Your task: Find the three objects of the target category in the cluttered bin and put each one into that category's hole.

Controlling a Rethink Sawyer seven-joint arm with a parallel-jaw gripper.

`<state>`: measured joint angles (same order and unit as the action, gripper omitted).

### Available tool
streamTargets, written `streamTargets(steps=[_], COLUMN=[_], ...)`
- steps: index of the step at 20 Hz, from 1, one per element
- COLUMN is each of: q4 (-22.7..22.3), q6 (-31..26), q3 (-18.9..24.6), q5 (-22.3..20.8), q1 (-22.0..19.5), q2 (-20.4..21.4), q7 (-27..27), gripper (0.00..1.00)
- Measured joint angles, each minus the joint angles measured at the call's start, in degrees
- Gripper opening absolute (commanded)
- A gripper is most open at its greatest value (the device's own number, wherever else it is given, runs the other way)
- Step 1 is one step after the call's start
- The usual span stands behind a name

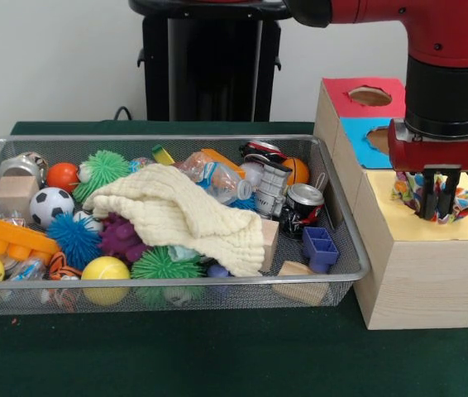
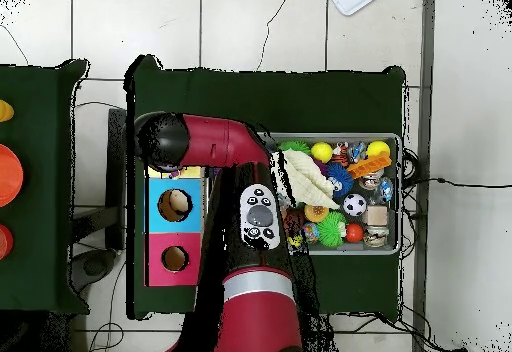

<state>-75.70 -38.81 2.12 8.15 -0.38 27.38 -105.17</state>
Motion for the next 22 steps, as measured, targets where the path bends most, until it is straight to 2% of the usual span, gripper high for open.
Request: streamTargets(steps=[9,22], q4=[-0.02,-0.02], q6=[0.08,1.60], q3=[-0.51,-3.56], q5=[0.42,0.76], q1=[0.36,2.97], q2=[-0.04,-0.08], q7=[0.00,0.00], gripper=[0.00,0.00])
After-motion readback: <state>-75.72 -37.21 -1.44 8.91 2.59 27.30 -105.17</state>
